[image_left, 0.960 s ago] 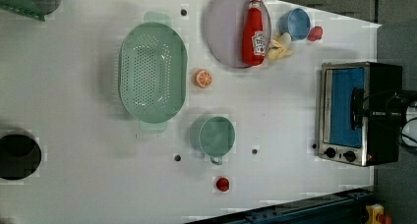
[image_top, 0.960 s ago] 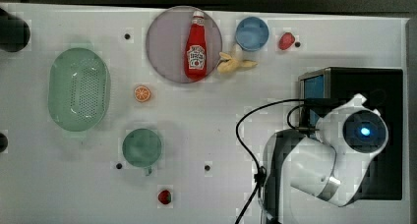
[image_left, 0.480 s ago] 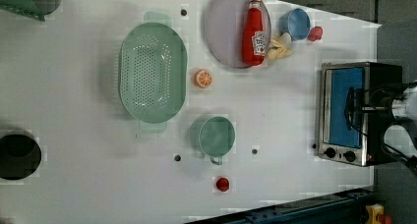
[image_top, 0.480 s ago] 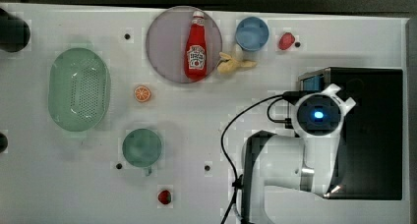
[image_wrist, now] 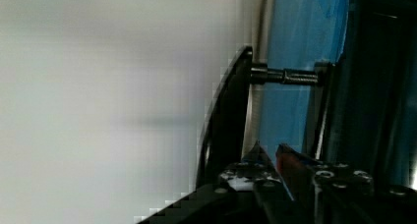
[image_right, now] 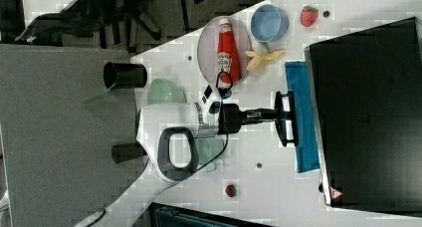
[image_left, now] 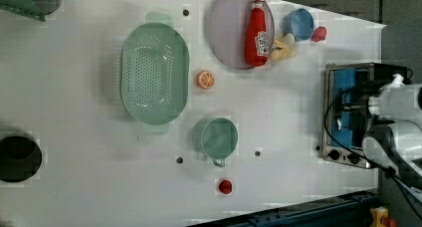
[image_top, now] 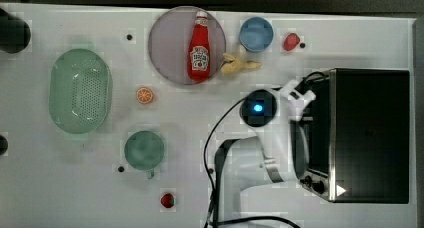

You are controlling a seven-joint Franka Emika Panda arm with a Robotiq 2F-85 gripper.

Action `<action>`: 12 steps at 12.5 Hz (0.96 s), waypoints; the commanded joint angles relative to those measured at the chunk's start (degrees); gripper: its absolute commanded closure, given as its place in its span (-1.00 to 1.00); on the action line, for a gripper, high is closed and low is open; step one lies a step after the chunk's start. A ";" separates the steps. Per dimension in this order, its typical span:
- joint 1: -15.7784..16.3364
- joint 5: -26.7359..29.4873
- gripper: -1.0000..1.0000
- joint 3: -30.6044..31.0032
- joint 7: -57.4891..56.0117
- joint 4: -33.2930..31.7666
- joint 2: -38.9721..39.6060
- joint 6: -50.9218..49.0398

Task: Flap open oven.

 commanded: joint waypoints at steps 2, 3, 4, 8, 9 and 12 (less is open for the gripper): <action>5.20 -7.65 0.65 3.45 21.98 -0.59 6.56 -1.06; 6.12 -10.79 0.65 3.78 25.86 -0.39 8.18 -1.18; 7.05 -13.23 0.65 3.92 29.58 -0.10 9.77 -1.43; 10.31 -15.86 0.65 4.15 40.60 1.53 15.43 -1.93; 10.80 -15.85 0.65 4.14 42.11 1.84 16.42 -2.02; 11.26 -15.85 0.65 4.15 42.38 2.03 17.69 -1.66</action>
